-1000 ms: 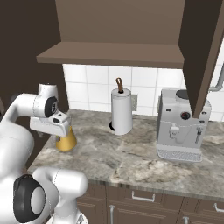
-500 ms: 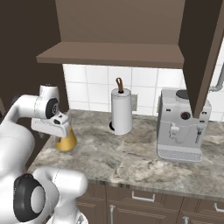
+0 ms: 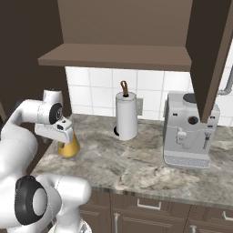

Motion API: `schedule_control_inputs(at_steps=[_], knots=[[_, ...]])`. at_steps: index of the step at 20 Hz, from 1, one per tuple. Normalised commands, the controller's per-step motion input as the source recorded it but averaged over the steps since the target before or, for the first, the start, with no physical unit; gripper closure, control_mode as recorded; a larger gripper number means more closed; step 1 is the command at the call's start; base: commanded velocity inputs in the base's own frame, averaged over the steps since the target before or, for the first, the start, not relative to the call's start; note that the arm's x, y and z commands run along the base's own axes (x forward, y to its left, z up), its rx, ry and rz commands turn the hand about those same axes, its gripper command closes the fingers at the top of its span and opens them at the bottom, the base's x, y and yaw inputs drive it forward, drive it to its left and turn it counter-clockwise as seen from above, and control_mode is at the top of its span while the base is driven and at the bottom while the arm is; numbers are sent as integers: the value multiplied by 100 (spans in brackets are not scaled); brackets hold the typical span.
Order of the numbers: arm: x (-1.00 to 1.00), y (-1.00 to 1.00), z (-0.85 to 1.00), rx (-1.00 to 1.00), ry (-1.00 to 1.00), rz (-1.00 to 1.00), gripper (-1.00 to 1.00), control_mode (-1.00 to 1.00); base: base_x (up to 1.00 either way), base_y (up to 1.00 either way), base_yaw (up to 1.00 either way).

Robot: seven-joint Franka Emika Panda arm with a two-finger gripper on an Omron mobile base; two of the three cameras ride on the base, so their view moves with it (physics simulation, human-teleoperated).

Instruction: There is a tray on the dining counter. Grab the cup, mug, and pitcher and place them on the tray. The pitcher may be placed next to the tray if it cannot fit the tray.

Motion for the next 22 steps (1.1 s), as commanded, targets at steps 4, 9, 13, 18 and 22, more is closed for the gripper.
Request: schedule_control_inputs(at_steps=[4,9,13,18,22], knots=[[17,7,0,0,0,-3,-100,-100,0,0,0],[18,5,0,0,0,-3,-100,-100,0,0,0],[21,5,0,0,0,-3,-100,-100,0,0,0],[19,3,-1,0,0,-2,-100,-100,0,0,0],[19,1,-2,0,0,-1,-100,-100,0,0,0]])
